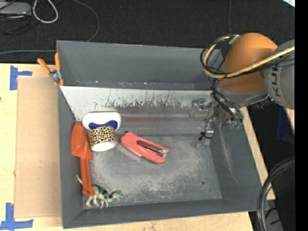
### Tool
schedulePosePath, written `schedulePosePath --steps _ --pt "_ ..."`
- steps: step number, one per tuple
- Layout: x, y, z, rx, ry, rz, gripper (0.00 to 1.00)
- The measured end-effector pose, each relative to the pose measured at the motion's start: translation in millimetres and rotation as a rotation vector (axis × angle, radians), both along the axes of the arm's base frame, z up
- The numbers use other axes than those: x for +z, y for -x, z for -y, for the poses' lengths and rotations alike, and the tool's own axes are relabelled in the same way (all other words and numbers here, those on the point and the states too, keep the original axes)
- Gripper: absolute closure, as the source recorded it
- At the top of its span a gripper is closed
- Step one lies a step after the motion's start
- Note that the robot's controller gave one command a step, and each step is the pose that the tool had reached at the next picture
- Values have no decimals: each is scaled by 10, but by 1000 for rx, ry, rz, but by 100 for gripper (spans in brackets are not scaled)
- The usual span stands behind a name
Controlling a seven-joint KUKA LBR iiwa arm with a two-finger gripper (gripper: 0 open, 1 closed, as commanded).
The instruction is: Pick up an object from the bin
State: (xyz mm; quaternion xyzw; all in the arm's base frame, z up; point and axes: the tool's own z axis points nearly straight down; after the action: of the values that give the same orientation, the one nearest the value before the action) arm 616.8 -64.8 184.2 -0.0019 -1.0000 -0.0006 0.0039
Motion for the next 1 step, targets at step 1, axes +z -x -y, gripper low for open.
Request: schedulePosePath --steps 1 --pt "51 -13 -4 2 1 7 0"
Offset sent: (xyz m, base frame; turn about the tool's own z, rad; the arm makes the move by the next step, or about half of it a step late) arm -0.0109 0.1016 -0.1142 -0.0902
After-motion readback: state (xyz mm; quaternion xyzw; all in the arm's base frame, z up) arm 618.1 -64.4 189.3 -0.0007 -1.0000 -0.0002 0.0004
